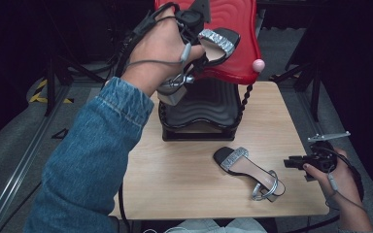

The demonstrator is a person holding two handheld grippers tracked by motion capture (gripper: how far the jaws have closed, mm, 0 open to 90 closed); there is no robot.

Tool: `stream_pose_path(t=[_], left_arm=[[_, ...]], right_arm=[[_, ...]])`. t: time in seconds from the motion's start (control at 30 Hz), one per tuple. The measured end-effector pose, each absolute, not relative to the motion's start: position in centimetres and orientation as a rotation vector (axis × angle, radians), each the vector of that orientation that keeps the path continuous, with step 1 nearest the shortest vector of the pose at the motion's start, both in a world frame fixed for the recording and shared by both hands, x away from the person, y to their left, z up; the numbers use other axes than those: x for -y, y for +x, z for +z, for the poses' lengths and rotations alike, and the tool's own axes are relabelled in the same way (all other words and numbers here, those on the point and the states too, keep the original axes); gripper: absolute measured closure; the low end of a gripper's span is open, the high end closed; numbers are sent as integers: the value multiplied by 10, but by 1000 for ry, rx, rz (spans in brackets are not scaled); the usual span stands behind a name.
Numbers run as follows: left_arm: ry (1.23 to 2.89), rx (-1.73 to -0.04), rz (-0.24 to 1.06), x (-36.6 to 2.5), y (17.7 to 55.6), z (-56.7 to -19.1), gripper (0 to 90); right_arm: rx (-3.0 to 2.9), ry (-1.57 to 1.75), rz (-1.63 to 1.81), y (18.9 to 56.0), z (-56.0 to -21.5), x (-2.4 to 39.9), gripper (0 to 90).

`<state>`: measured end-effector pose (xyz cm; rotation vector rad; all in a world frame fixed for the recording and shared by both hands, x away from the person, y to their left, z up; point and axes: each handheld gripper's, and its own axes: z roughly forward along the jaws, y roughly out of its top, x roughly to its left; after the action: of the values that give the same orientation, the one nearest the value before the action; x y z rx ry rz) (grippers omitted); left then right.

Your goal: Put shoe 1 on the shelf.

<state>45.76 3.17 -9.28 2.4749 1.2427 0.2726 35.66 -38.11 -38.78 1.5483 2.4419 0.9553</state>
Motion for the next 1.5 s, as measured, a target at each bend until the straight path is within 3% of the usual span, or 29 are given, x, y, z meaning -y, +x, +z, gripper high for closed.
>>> stream_pose_path(t=[0.7,1.5], left_arm=[[2276,-1495,372,-34,521,-76,420],[2056,-1696,380,-32,554,-89,420]], right_arm=[[-2470,1547,983,361,-393,379,631],[-2459,1582,966,352,-400,386,621]])
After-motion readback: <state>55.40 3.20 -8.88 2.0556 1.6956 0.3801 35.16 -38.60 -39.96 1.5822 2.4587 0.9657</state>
